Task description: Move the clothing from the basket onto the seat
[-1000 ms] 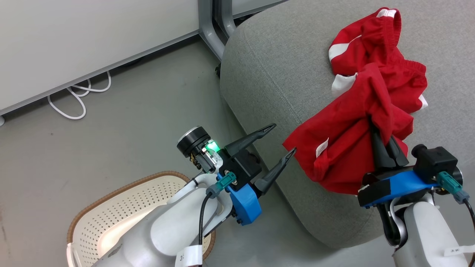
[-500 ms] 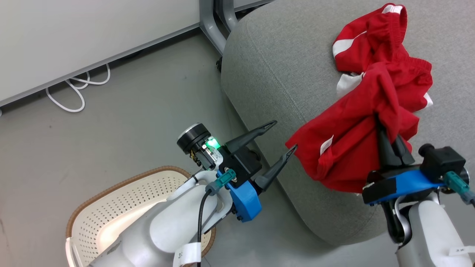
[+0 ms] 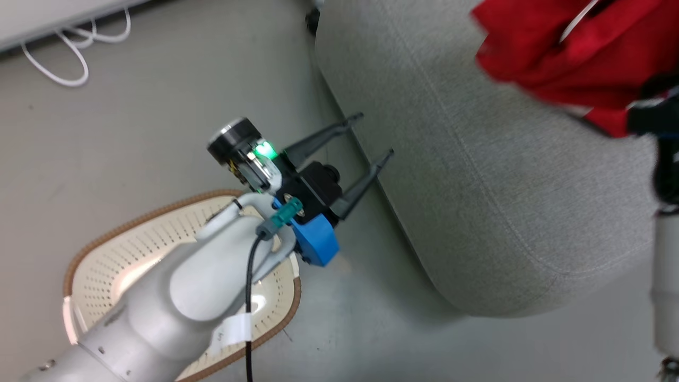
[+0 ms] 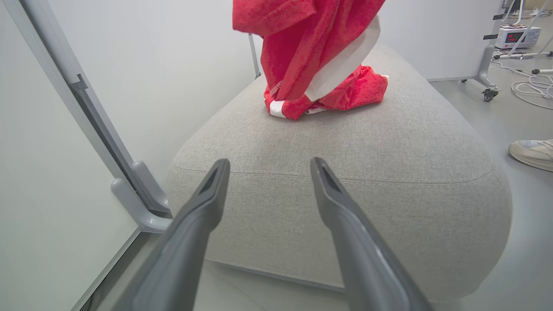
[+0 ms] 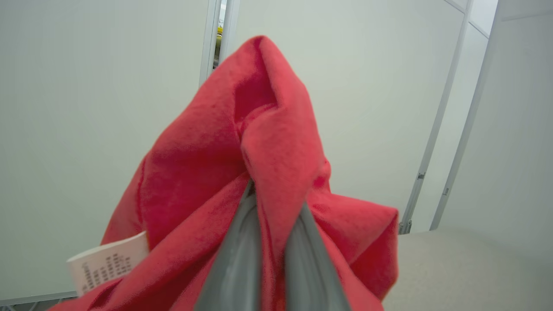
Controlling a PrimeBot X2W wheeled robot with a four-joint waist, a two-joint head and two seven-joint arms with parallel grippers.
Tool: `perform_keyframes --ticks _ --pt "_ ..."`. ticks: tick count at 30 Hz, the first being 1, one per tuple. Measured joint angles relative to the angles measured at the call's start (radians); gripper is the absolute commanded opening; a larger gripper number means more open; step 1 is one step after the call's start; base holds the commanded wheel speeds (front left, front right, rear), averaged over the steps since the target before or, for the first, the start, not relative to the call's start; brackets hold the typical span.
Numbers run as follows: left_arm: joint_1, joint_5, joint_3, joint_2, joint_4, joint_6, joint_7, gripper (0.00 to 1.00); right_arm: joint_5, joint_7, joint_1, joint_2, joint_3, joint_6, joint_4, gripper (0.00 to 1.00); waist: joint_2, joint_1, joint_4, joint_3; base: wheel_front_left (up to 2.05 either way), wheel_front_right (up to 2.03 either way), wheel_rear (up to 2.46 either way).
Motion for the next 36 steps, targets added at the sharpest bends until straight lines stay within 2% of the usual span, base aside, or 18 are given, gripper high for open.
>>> perform_keyframes --ticks 5,11,14,16,19,25,33,34,35,36 --pt "-0.082 0.019 -0.010 0.066 -0.006 0.000 0.000 1.00 0.007 0.000 -0.200 -0.088 -0.151 0.000 0.003 0.00 0.0000 0.0001 0.002 0.130 0.00 0.00 0.00" --pt "-0.166 0.034 -0.045 0.095 -0.032 0.000 0.012 1.00 0.012 0.000 -0.323 -0.222 -0.291 0.000 0.091 0.00 0.0000 0.0001 0.005 0.260 0.00 0.00 0.00" --pt "-0.196 0.039 -0.061 0.104 -0.049 0.000 0.020 1.00 0.002 0.000 -0.343 -0.257 -0.356 0.000 0.142 0.00 -0.0001 0.0001 0.012 0.318 0.00 0.00 0.00" --pt "-0.209 0.041 -0.070 0.110 -0.061 0.000 0.024 1.00 -0.014 0.000 -0.343 -0.259 -0.396 0.000 0.178 0.00 -0.0001 0.0002 0.019 0.350 0.00 0.00 0.00" --pt "-0.221 0.041 -0.074 0.118 -0.076 0.000 0.025 1.00 -0.061 0.000 -0.338 -0.230 -0.428 0.000 0.228 0.00 -0.0001 0.0001 0.030 0.387 0.00 0.00 0.00" --pt "-0.225 0.040 -0.077 0.129 -0.095 0.006 0.028 1.00 -0.166 0.000 -0.334 -0.083 -0.485 0.000 0.327 0.00 -0.0001 0.0001 0.044 0.421 0.00 0.00 0.00" --pt "-0.232 0.033 -0.079 0.135 -0.104 0.009 0.031 1.00 -0.329 0.000 -0.350 0.045 -0.578 0.000 0.389 0.00 -0.0001 0.0001 0.058 0.423 0.00 0.00 0.00" --pt "-0.232 0.032 -0.079 0.135 -0.105 0.015 0.031 1.00 -0.349 0.000 -0.353 0.054 -0.589 0.000 0.369 0.85 -0.0001 0.0000 0.059 0.420 0.00 0.00 0.00" --pt "-0.232 0.029 -0.078 0.135 -0.104 0.017 0.031 1.00 -0.368 0.000 -0.359 0.061 -0.597 0.000 0.348 1.00 -0.0001 0.0001 0.061 0.415 0.00 0.00 0.00" --pt "-0.230 0.025 -0.077 0.134 -0.104 0.022 0.026 1.00 -0.387 0.000 -0.362 0.068 -0.600 0.000 0.327 1.00 -0.0001 0.0001 0.062 0.409 0.00 0.00 0.00"
